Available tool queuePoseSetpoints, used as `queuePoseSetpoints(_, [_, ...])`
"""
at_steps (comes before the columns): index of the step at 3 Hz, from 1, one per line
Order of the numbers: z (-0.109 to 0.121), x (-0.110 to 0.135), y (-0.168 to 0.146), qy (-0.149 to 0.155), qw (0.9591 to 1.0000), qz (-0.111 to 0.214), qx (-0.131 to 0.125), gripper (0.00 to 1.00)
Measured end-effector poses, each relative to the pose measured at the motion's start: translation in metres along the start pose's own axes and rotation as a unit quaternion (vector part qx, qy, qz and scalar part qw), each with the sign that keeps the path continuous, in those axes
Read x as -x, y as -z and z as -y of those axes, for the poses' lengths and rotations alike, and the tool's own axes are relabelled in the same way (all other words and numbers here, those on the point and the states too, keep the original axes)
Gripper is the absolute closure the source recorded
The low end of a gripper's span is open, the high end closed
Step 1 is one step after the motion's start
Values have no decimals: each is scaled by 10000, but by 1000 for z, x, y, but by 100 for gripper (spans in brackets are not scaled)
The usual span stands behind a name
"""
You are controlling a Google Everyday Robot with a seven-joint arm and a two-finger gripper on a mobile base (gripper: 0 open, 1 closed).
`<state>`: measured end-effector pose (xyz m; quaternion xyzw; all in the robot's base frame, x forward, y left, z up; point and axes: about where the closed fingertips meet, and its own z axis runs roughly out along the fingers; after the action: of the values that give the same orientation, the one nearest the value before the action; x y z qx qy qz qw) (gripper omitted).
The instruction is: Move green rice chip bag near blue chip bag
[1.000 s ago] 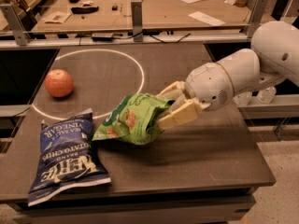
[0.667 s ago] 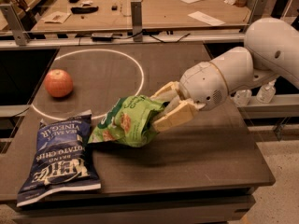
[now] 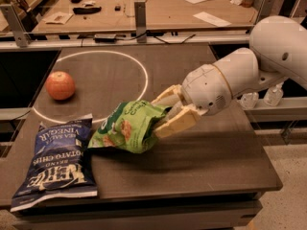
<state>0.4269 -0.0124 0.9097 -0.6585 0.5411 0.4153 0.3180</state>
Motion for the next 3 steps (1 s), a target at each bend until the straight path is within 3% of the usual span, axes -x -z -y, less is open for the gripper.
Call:
queuePoseSetpoints(1, [0, 0, -2, 123, 9995, -223, -165, 12])
queuePoseSetpoints(2, [1, -1, -1, 175, 9985, -384, -336, 0])
queuePoseSetpoints(3, [8, -4, 8, 88, 9973, -439, -586, 0])
